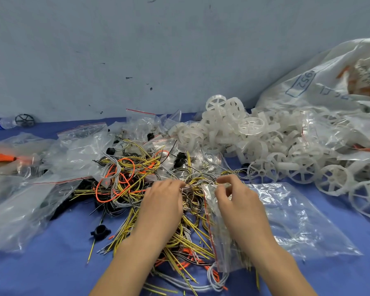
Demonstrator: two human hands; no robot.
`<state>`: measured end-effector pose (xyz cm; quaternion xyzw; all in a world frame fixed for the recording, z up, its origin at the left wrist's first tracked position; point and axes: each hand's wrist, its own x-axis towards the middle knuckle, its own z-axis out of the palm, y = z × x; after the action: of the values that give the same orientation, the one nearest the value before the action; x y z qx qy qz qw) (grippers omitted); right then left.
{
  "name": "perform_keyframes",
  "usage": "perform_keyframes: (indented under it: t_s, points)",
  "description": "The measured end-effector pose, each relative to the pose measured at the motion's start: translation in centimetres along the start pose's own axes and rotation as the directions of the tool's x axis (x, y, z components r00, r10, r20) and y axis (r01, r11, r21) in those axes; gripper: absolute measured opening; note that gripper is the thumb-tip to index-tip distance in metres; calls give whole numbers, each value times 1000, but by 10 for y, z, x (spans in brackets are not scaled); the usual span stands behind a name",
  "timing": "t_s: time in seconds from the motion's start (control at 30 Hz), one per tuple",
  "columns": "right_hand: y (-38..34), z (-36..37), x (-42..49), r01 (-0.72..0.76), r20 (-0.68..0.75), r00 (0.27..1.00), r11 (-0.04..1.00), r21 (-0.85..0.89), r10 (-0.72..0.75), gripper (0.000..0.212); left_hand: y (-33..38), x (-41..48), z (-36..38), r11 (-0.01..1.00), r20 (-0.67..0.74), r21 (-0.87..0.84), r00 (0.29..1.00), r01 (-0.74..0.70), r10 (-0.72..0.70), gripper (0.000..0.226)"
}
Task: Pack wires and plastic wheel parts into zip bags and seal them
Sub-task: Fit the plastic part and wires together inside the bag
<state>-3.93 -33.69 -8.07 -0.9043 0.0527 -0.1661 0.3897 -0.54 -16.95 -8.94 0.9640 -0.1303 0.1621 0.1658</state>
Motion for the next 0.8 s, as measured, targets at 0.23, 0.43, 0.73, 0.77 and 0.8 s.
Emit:
perform_keyframes:
  t_s: [0.23,0.43,0.73,0.77,0.8]
  points:
    - [-1,-1,6,5,35,999,1000,-18,-4,21,3,12,11,998,-13,55,1000,4,-4,32]
    - [1,2,5,61,136,990,975,-215,-32,29,16,26,16,997,40,37,997,-71,69,33]
    - [11,-9,12,13,183,982,947,-322,48,38,31,33,36,985,61,171,998,4,-15,37]
    - [12,-9,13,10,179,983,951,-309,48,37,31,34,38,984,37,179,999,11,-18,34]
    - [13,-10,15,4,179,983,956,-292,50,36,30,34,39,984,24,178,999,20,-25,31]
